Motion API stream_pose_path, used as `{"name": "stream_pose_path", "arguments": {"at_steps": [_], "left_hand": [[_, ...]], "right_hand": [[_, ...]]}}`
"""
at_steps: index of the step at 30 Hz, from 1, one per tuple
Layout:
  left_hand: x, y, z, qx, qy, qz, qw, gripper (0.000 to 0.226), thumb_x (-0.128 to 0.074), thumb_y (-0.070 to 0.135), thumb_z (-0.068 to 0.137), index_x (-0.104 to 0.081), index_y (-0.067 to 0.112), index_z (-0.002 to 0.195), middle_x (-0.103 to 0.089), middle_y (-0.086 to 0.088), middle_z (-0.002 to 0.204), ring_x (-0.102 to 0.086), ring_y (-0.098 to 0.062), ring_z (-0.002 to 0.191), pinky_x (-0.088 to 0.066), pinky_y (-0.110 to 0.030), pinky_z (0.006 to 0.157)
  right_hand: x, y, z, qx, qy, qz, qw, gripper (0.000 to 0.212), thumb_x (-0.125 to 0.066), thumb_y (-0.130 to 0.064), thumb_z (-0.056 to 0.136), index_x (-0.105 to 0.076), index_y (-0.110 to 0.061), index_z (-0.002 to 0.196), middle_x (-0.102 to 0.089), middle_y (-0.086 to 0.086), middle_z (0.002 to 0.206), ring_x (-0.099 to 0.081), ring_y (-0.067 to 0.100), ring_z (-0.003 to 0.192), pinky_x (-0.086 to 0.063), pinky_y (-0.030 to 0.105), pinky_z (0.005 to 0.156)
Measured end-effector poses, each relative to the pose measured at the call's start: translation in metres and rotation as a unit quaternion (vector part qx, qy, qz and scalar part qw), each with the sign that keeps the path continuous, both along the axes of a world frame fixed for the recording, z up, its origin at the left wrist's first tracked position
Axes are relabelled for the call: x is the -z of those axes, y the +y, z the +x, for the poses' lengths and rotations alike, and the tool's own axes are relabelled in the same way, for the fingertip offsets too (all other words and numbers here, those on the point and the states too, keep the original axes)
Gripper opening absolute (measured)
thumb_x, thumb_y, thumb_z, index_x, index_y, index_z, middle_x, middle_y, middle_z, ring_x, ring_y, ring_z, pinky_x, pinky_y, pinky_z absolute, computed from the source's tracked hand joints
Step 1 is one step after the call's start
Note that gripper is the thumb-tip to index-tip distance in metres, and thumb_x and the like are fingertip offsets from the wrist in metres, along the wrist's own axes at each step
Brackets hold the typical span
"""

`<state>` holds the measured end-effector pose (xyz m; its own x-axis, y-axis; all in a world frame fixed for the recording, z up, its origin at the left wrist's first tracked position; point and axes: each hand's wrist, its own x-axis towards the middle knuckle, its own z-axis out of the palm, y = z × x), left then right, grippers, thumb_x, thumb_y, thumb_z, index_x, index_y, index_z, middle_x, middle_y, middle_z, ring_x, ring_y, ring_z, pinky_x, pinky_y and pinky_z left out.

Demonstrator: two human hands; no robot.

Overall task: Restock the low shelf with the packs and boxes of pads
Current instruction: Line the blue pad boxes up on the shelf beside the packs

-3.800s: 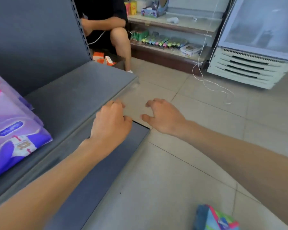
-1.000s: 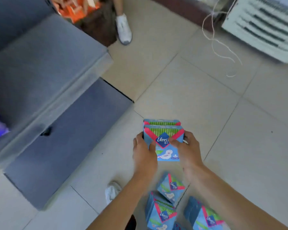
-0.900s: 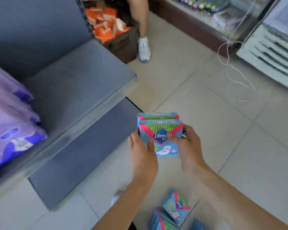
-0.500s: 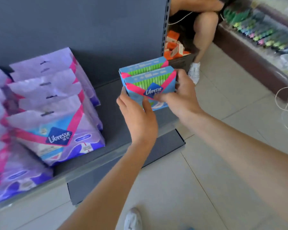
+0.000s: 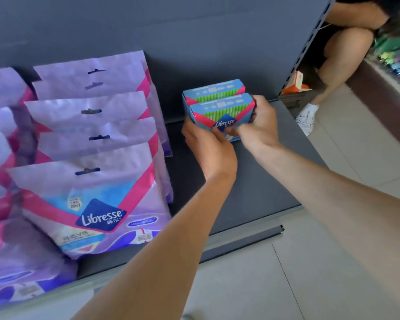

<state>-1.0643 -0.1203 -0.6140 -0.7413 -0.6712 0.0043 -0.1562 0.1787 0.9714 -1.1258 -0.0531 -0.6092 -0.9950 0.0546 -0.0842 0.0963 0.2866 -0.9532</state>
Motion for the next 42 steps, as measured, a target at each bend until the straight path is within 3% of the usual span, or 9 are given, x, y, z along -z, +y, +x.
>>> {"name": "stream_pose_path", "arguments": {"at_steps": [10, 19, 22, 24, 28, 31, 35, 40, 42], "left_hand": [[0.003, -0.012, -0.034, -0.052, 0.022, 0.042, 0.998, 0.06, -0.045, -0.007, 0.086, -0.028, 0.003, 0.143, -0.038, -0.011, 0.138, -0.037, -0.023, 0.13, -0.033, -0.032, 0.109], [0.002, -0.011, -0.031, -0.055, 0.003, 0.04, 0.998, 0.064, -0.046, -0.005, 0.089, -0.021, 0.005, 0.147, -0.032, -0.012, 0.145, -0.031, -0.022, 0.137, -0.03, -0.031, 0.113], [-0.003, -0.007, -0.02, -0.044, -0.01, 0.032, 0.998, 0.071, -0.044, -0.01, 0.085, -0.016, 0.006, 0.149, -0.025, -0.01, 0.15, -0.026, -0.019, 0.14, -0.025, -0.025, 0.113], [-0.005, -0.002, -0.004, -0.033, -0.012, 0.018, 0.999, 0.073, -0.044, -0.011, 0.084, -0.016, 0.006, 0.149, -0.023, -0.01, 0.151, -0.024, -0.018, 0.141, -0.023, -0.025, 0.114], [-0.009, 0.016, 0.039, -0.002, -0.019, -0.063, 0.998, 0.063, -0.047, -0.008, 0.083, -0.027, 0.002, 0.142, -0.034, -0.013, 0.141, -0.031, -0.024, 0.133, -0.024, -0.027, 0.111], [-0.013, 0.029, 0.068, 0.064, -0.018, -0.15, 0.986, 0.053, -0.048, -0.006, 0.083, -0.037, 0.001, 0.135, -0.044, -0.012, 0.131, -0.04, -0.025, 0.121, -0.027, -0.021, 0.1], [-0.025, 0.062, 0.099, 0.248, -0.018, -0.241, 0.938, 0.048, -0.05, 0.003, 0.086, -0.041, 0.007, 0.133, -0.048, -0.006, 0.127, -0.046, -0.022, 0.119, -0.041, -0.031, 0.092], [-0.031, 0.137, 0.139, 0.461, -0.044, -0.37, 0.805, 0.053, -0.049, 0.007, 0.088, -0.036, 0.012, 0.139, -0.045, -0.002, 0.134, -0.043, -0.021, 0.122, -0.043, -0.033, 0.089], [-0.033, 0.169, 0.16, 0.494, -0.053, -0.389, 0.776, 0.055, -0.049, 0.006, 0.088, -0.032, 0.013, 0.14, -0.041, -0.002, 0.138, -0.041, -0.02, 0.126, -0.041, -0.03, 0.092]], "right_hand": [[0.0, -0.02, -0.023, -0.007, 0.029, 0.029, 0.999, 0.064, -0.088, -0.005, 0.043, -0.054, -0.019, 0.094, -0.069, -0.002, 0.09, -0.068, 0.015, 0.084, -0.058, 0.036, 0.077], [-0.005, -0.019, -0.018, -0.015, 0.025, 0.07, 0.997, 0.062, -0.091, -0.008, 0.046, -0.055, -0.009, 0.097, -0.07, 0.003, 0.093, -0.068, 0.017, 0.087, -0.057, 0.029, 0.074], [-0.004, -0.019, -0.018, -0.012, 0.018, 0.092, 0.996, 0.061, -0.091, -0.011, 0.048, -0.055, -0.007, 0.096, -0.069, 0.005, 0.097, -0.066, 0.02, 0.091, -0.056, 0.03, 0.075], [-0.004, -0.016, -0.017, -0.008, -0.001, 0.116, 0.993, 0.061, -0.09, -0.013, 0.051, -0.052, -0.009, 0.099, -0.066, 0.008, 0.104, -0.064, 0.022, 0.098, -0.054, 0.032, 0.079], [-0.012, 0.0, -0.001, -0.005, -0.045, 0.155, 0.987, 0.076, -0.087, -0.013, 0.061, -0.046, -0.007, 0.125, -0.057, 0.009, 0.124, -0.056, 0.02, 0.113, -0.046, 0.024, 0.087], [-0.024, 0.03, 0.035, -0.025, -0.028, 0.219, 0.975, 0.067, -0.078, -0.009, 0.072, -0.045, -0.01, 0.131, -0.055, 0.008, 0.127, -0.054, 0.018, 0.116, -0.041, 0.02, 0.086], [-0.034, 0.092, 0.101, -0.094, 0.028, 0.388, 0.916, 0.06, -0.066, -0.013, 0.083, -0.042, -0.011, 0.137, -0.051, 0.009, 0.136, -0.048, 0.027, 0.125, -0.042, 0.036, 0.098], [-0.035, 0.186, 0.186, -0.091, -0.022, 0.499, 0.862, 0.053, -0.062, -0.017, 0.084, -0.044, -0.009, 0.133, -0.052, 0.01, 0.13, -0.047, 0.032, 0.121, -0.044, 0.04, 0.089], [-0.035, 0.223, 0.222, -0.08, -0.05, 0.52, 0.849, 0.052, -0.061, -0.017, 0.085, -0.045, -0.009, 0.133, -0.051, 0.009, 0.132, -0.044, 0.03, 0.125, -0.044, 0.04, 0.093]]}}
